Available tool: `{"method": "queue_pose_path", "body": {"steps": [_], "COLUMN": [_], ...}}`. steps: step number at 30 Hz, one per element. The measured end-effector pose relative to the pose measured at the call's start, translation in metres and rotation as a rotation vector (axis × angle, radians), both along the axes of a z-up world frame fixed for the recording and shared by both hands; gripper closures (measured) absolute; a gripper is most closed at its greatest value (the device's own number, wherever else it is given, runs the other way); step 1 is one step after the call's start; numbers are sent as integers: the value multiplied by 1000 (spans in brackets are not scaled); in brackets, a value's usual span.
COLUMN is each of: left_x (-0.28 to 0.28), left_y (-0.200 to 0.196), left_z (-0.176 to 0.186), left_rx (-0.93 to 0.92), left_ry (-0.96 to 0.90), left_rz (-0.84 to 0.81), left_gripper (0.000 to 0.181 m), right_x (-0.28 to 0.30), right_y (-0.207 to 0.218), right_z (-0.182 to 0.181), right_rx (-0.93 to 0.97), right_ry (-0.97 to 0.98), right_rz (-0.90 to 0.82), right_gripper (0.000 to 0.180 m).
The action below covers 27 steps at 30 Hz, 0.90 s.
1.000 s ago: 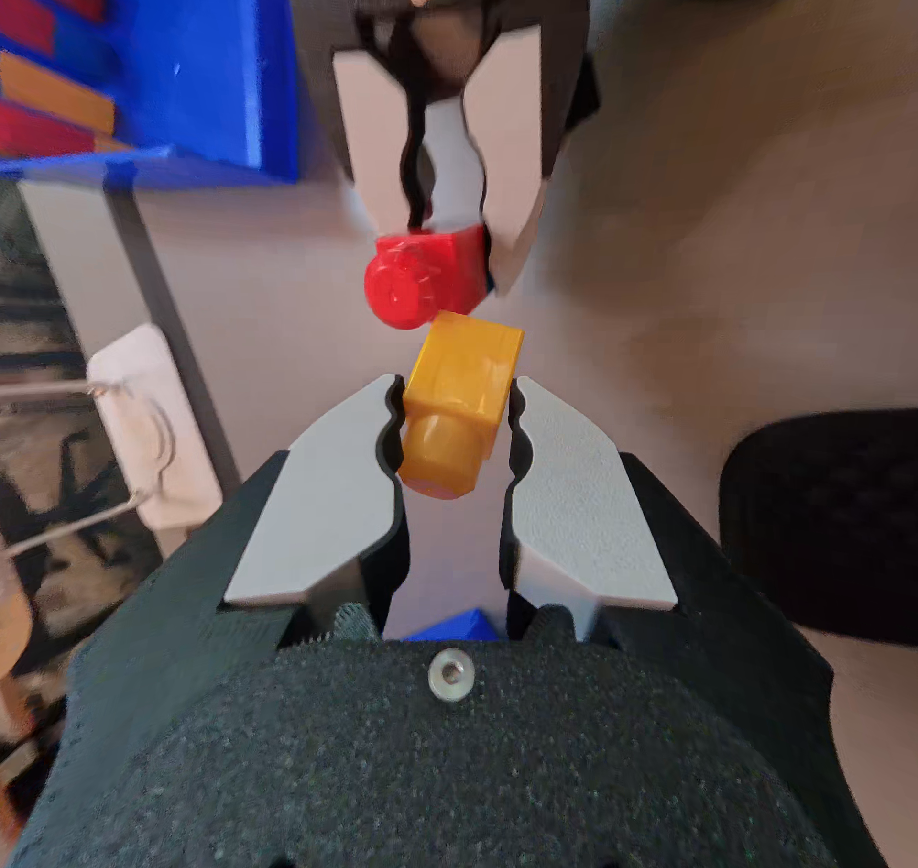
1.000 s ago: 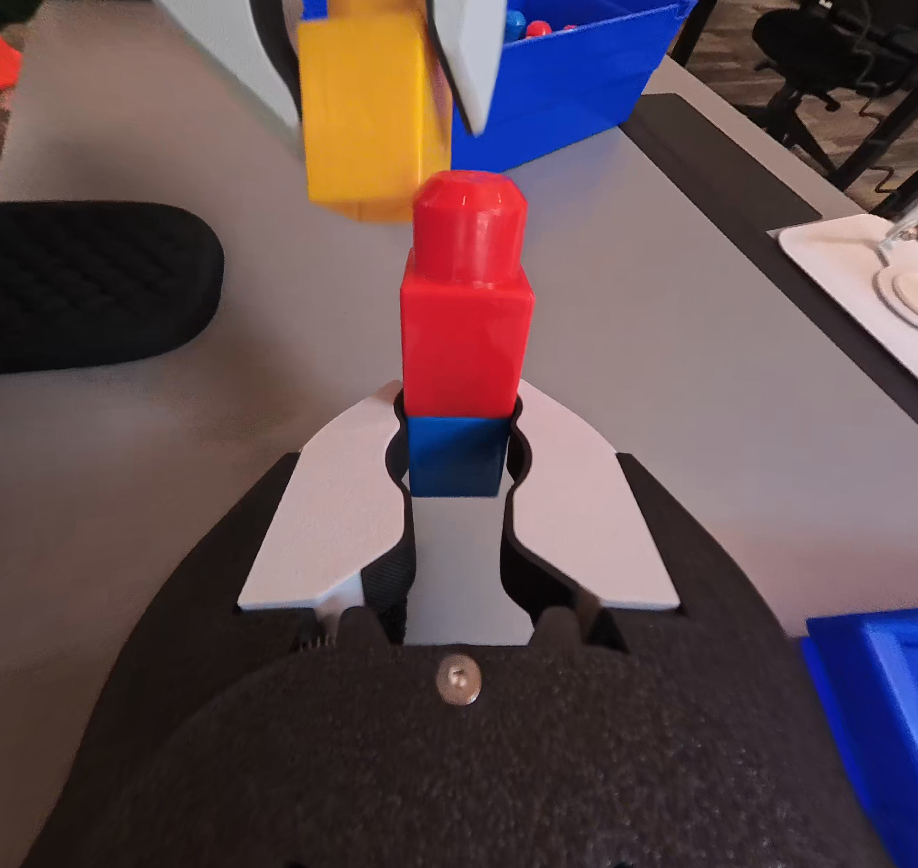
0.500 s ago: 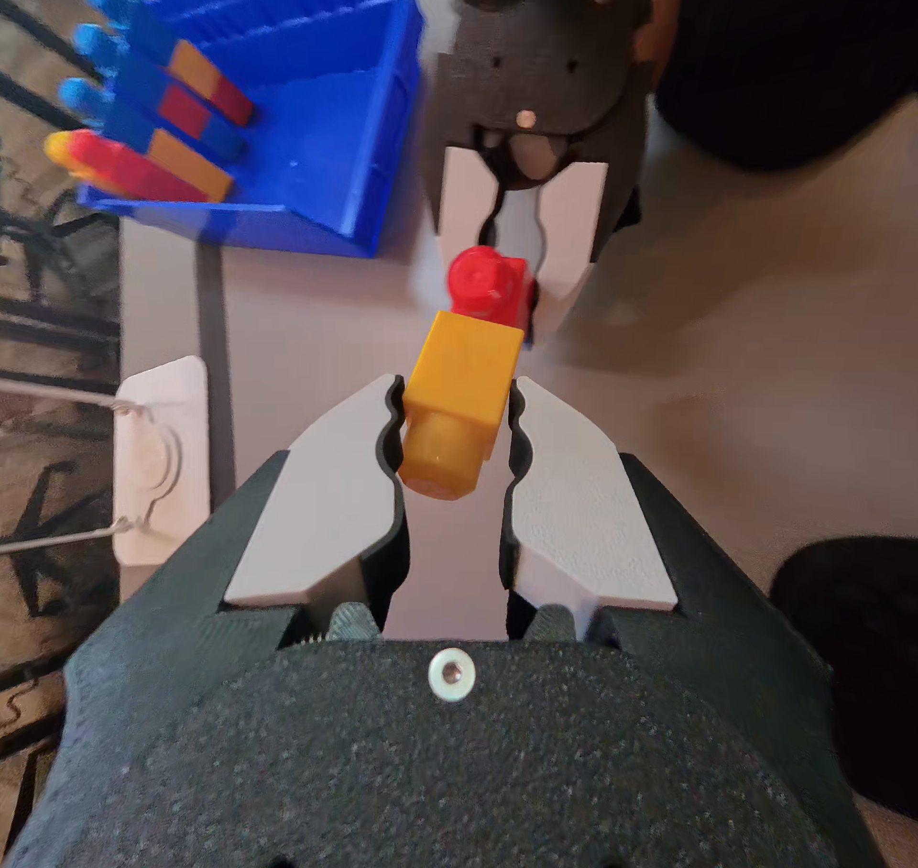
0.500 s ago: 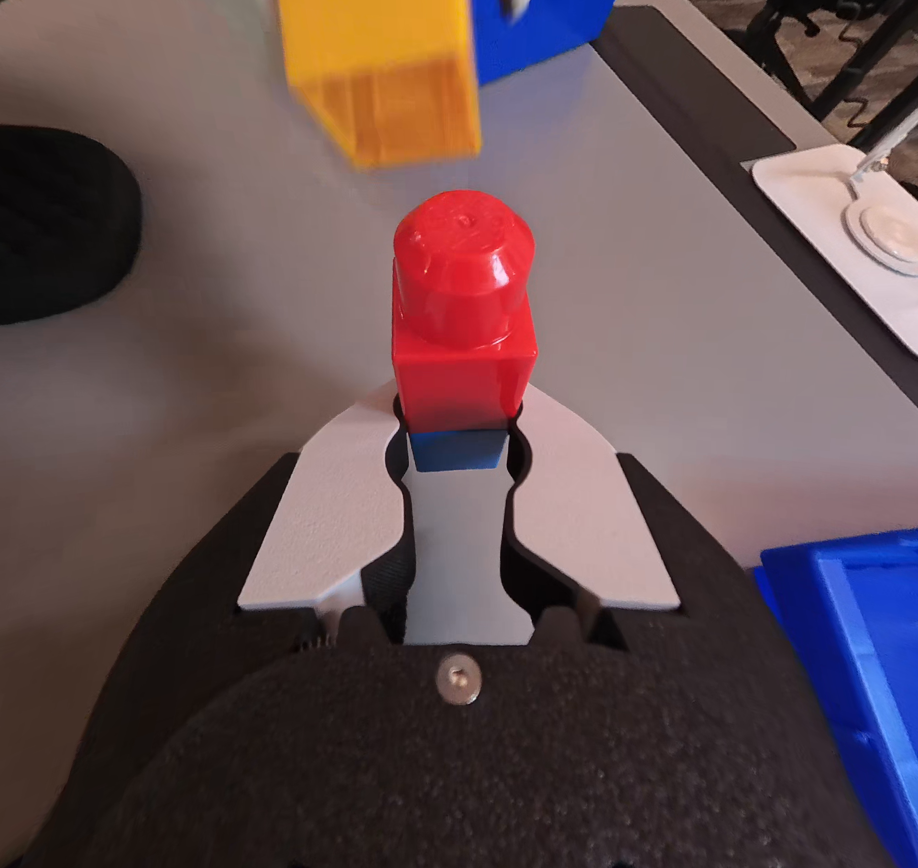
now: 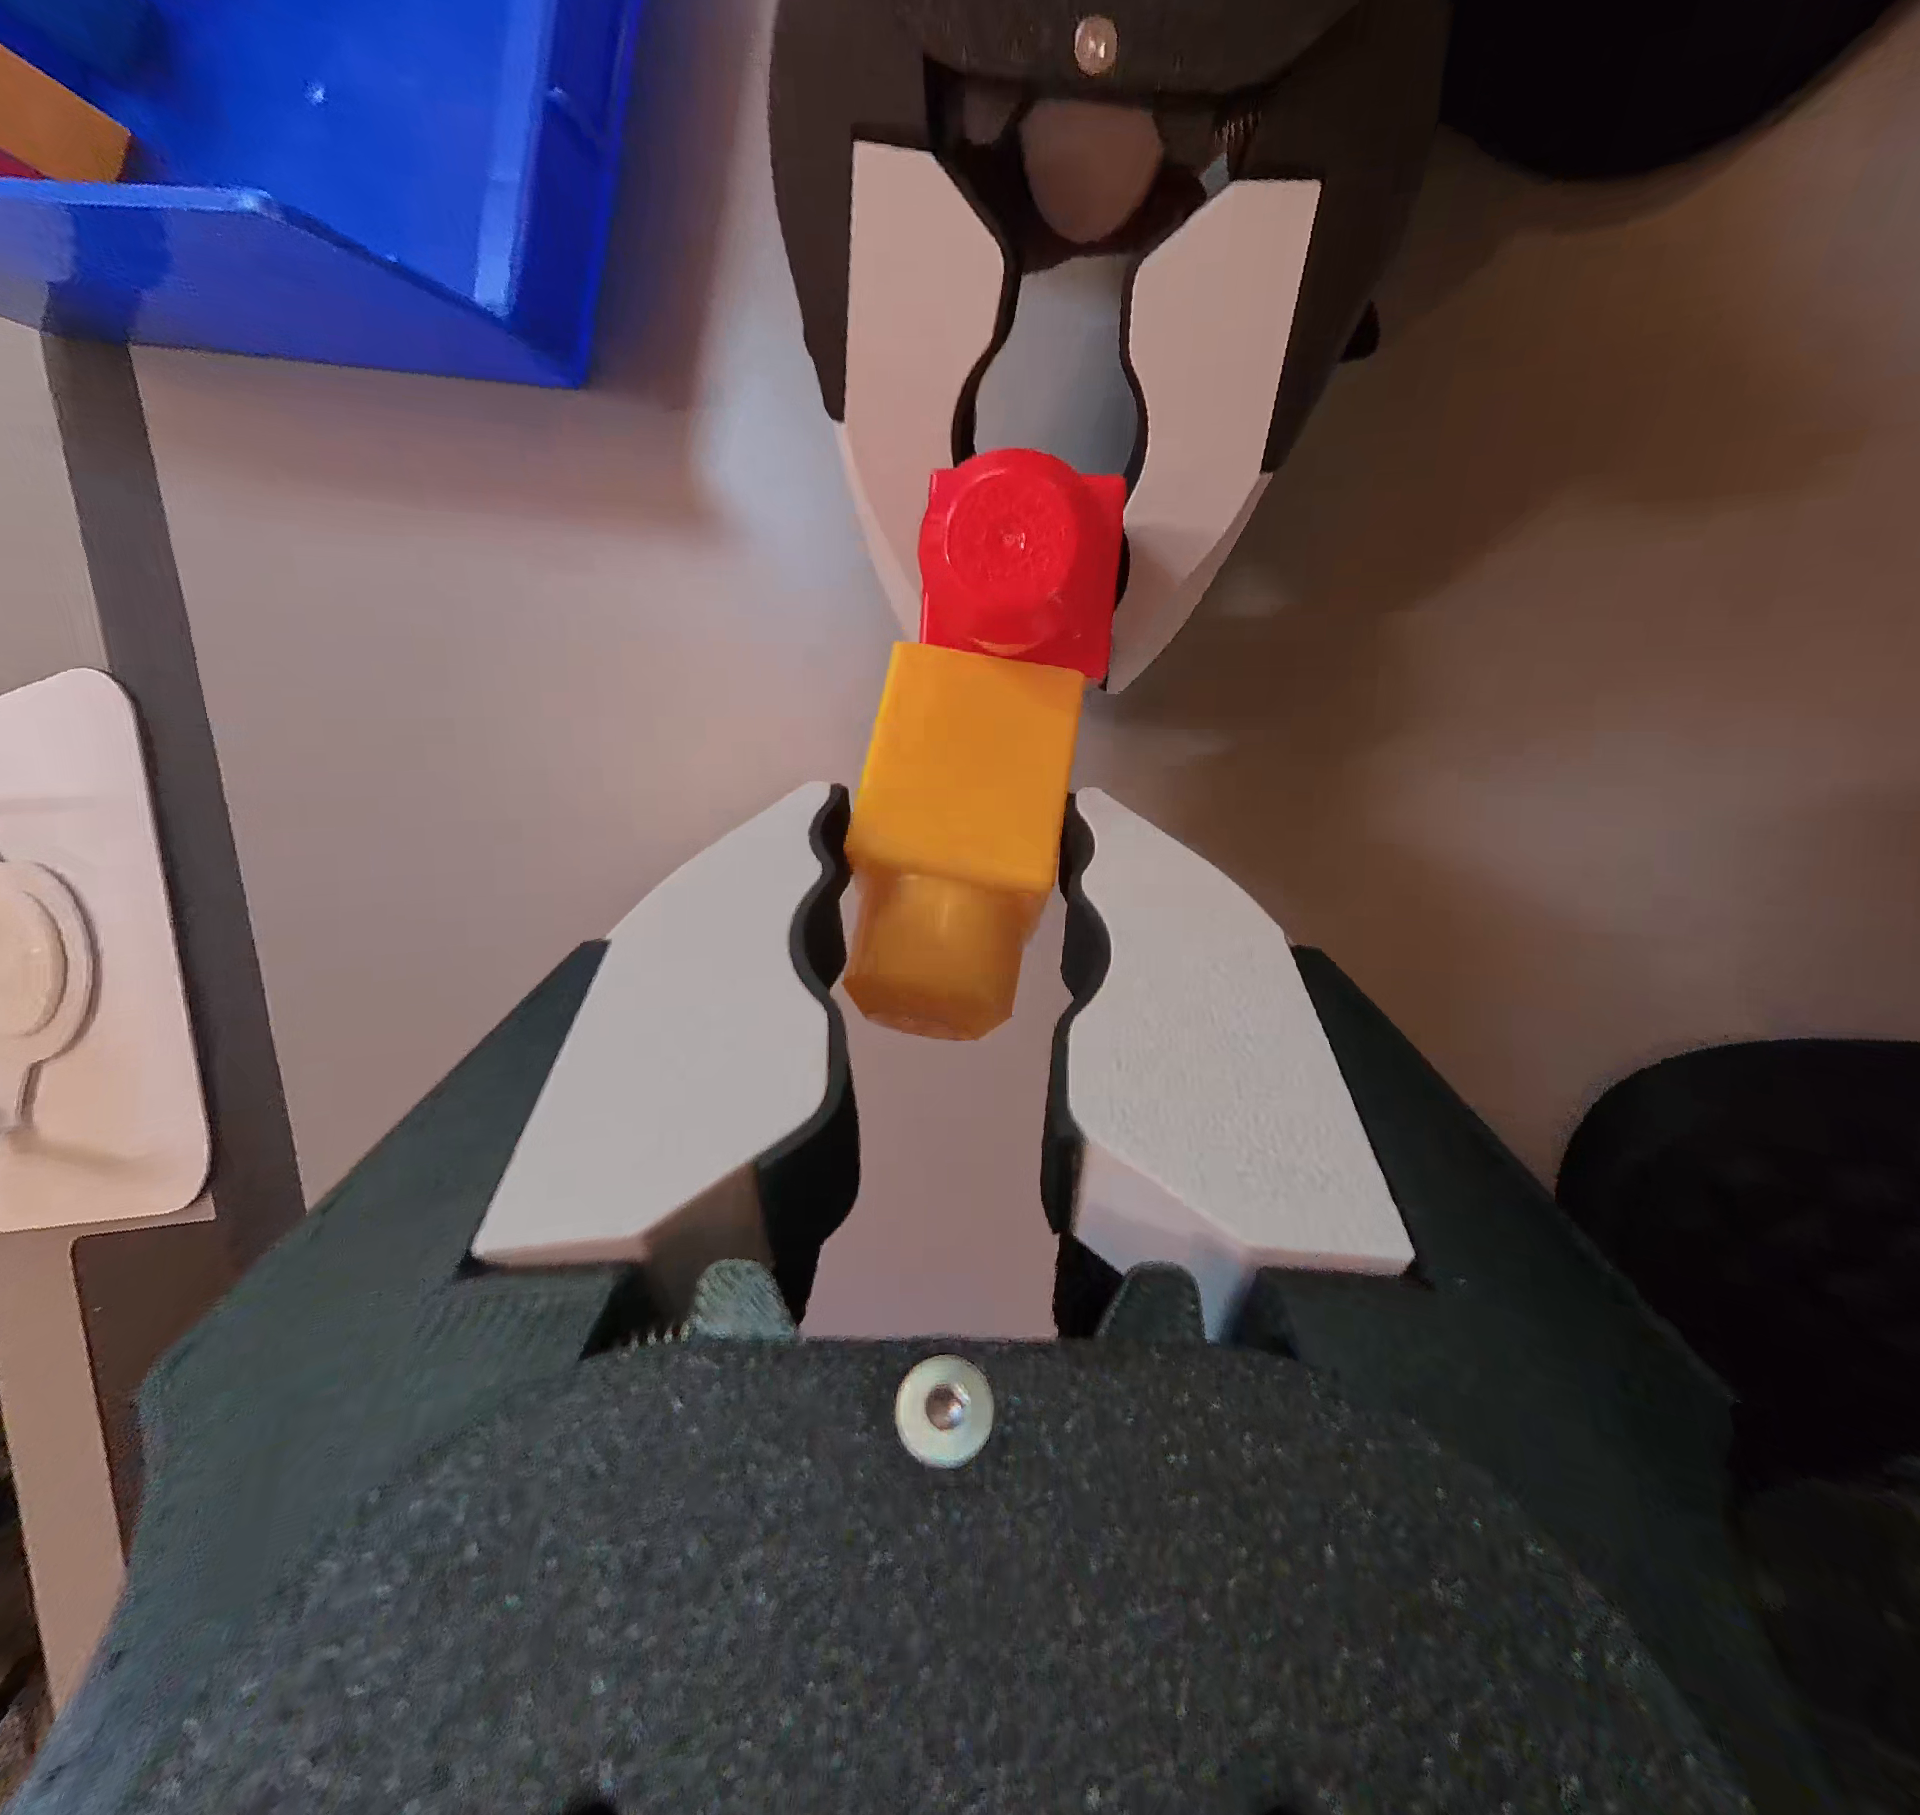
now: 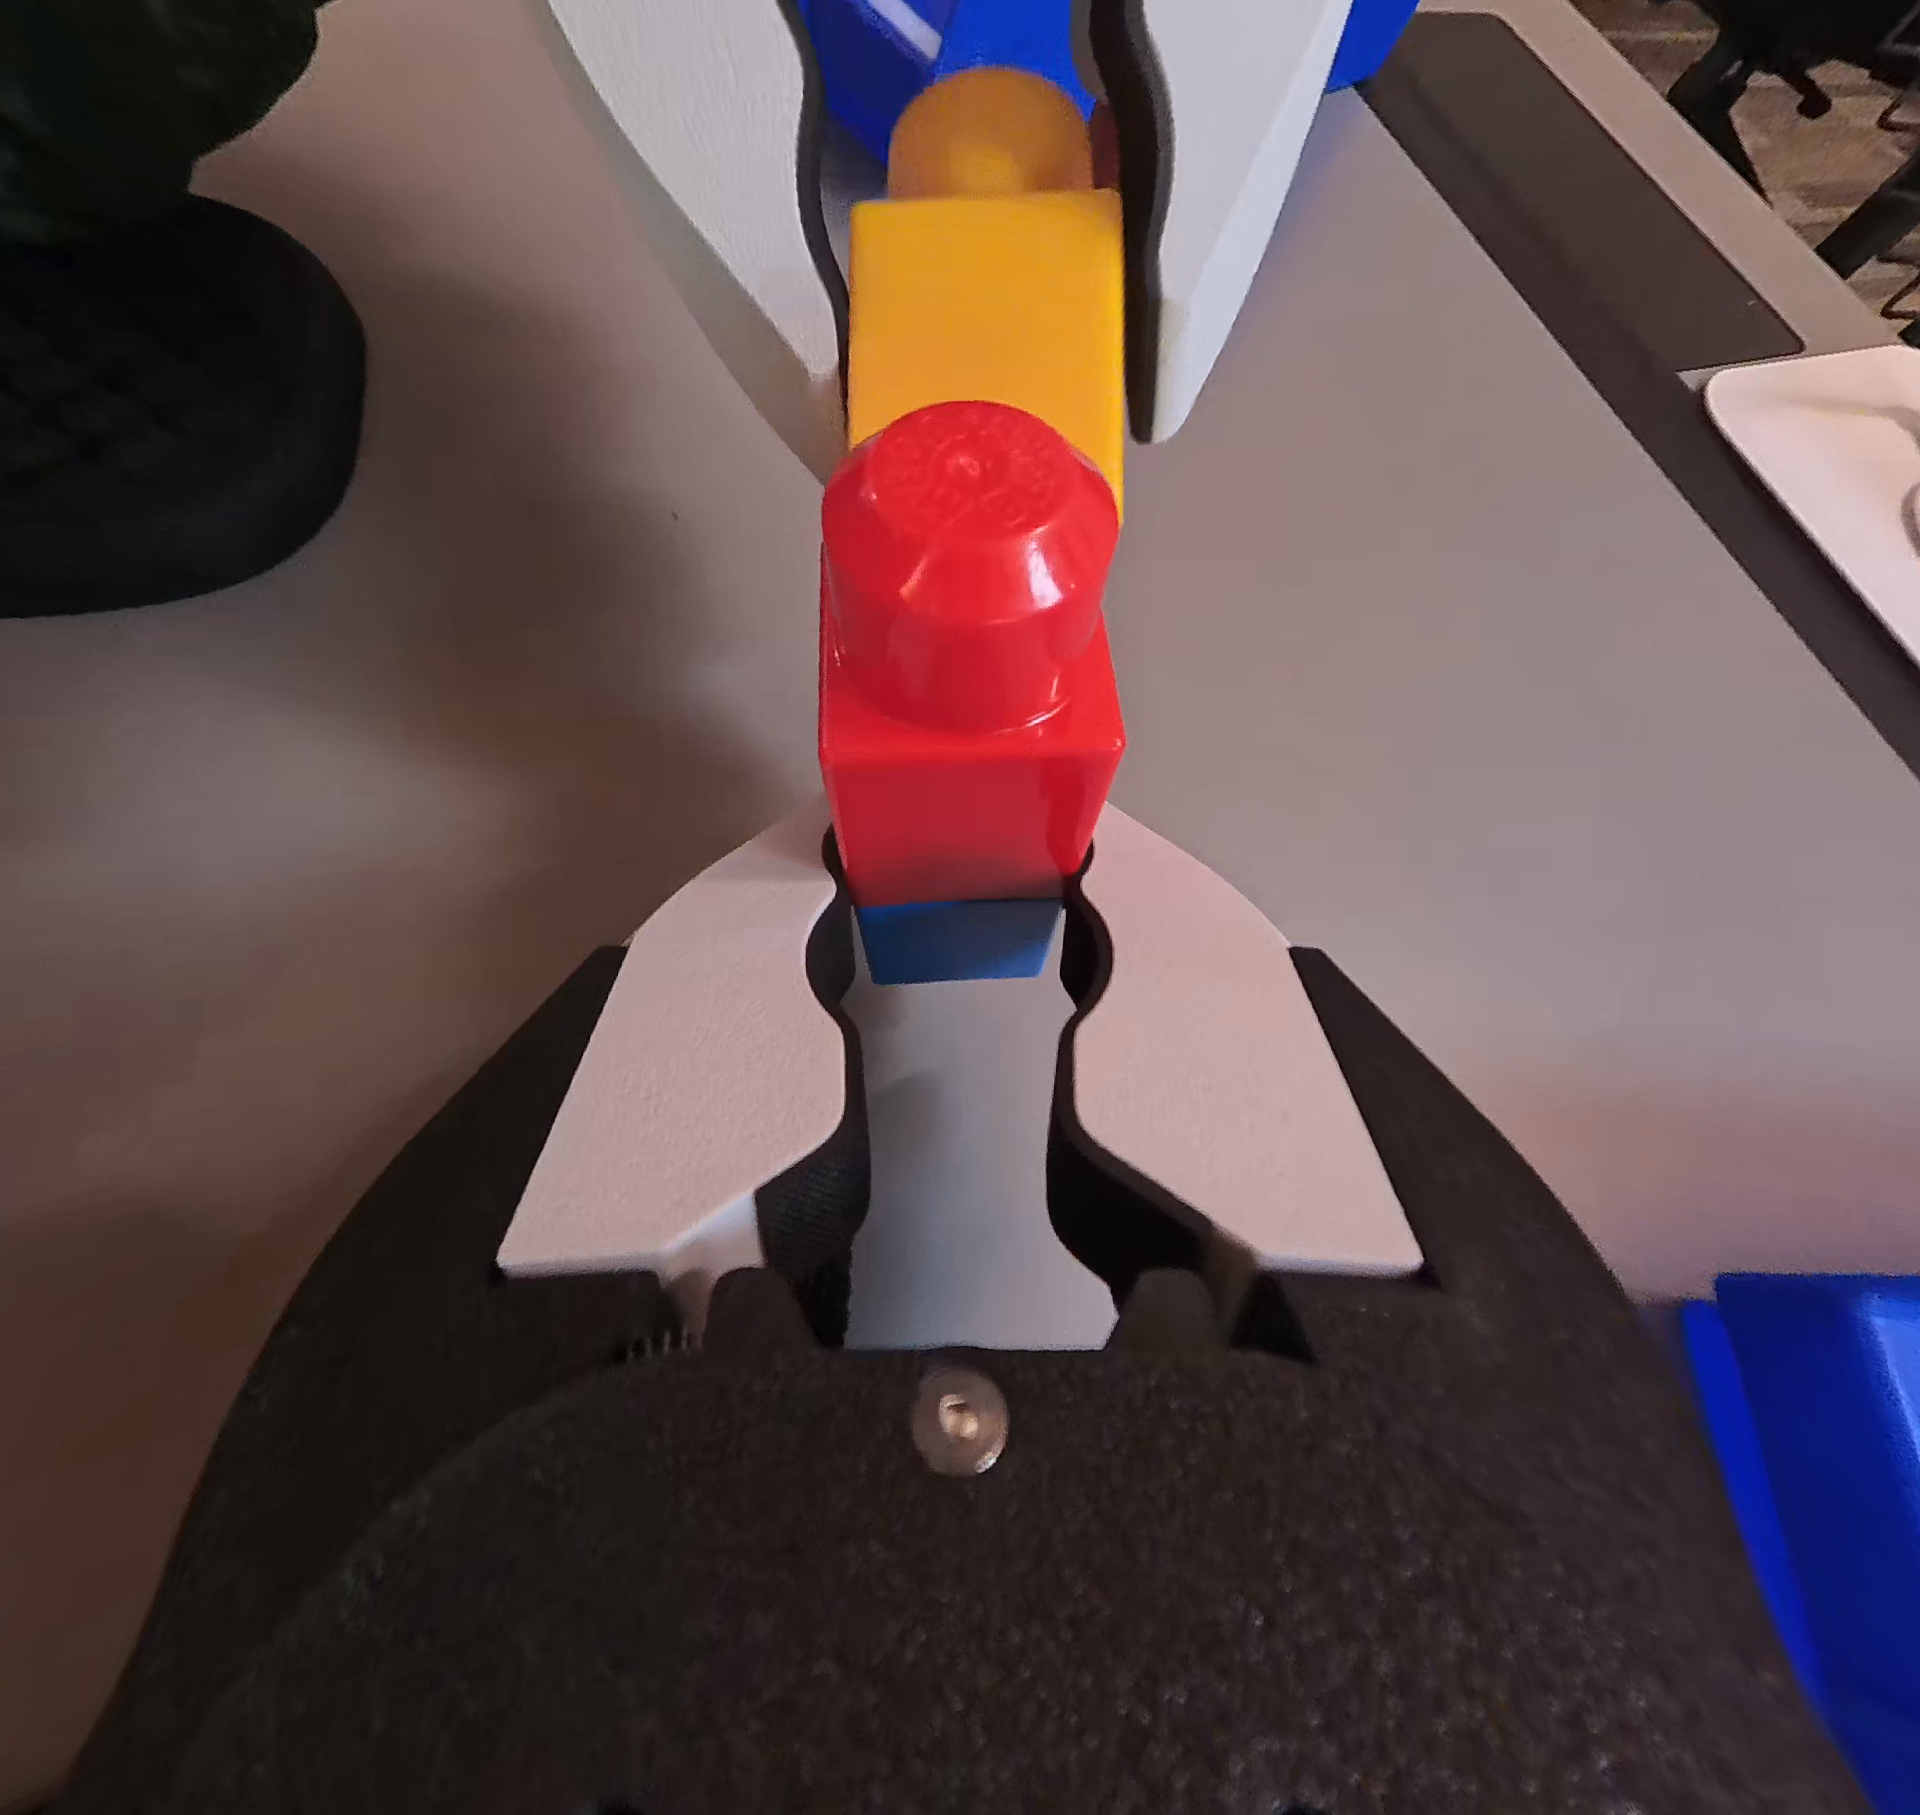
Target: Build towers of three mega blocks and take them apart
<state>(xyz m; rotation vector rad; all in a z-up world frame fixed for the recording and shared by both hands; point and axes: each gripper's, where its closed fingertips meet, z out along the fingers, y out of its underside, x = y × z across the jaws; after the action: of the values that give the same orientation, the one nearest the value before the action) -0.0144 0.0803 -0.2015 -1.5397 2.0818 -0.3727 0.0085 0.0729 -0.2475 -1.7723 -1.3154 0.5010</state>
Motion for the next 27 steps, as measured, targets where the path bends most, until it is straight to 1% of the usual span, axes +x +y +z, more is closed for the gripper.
{"method": "queue_pose_path", "body": {"steps": [3,8,13,16,19,22,25,27], "left_x": [0,1,5,13,29,35,40,37], "left_y": [-1,-9,-16,-22,-30,-31,-40,-44], "left_z": [10,24,4,-1,5,11,33,41], "left_rx": [10,15,60,53,-4,-55,-139,-141], "left_ry": [-39,-82,71,76,-22,-94,-257,-318], "left_rz": [-4,-14,-17,-43,-75,-85,-152,-193], "left_gripper": [142,143,143,144,144,144,144,144], "right_x": [1,11,2,8,3,-1,-10,-14], "right_y": [1,5,-4,-7,-13,-13,-18,-21], "right_z": [-1,-19,-19,-28,-24,-15,1,12], "right_rx": [-17,-43,-12,-32,-111,-105,-92,-73], "right_ry": [-3,-122,-169,-252,-194,-123,9,77], "right_rz": [-9,-56,-37,-58,-47,-28,40,75], "right_gripper": [143,143,143,143,143,143,143,144]}}
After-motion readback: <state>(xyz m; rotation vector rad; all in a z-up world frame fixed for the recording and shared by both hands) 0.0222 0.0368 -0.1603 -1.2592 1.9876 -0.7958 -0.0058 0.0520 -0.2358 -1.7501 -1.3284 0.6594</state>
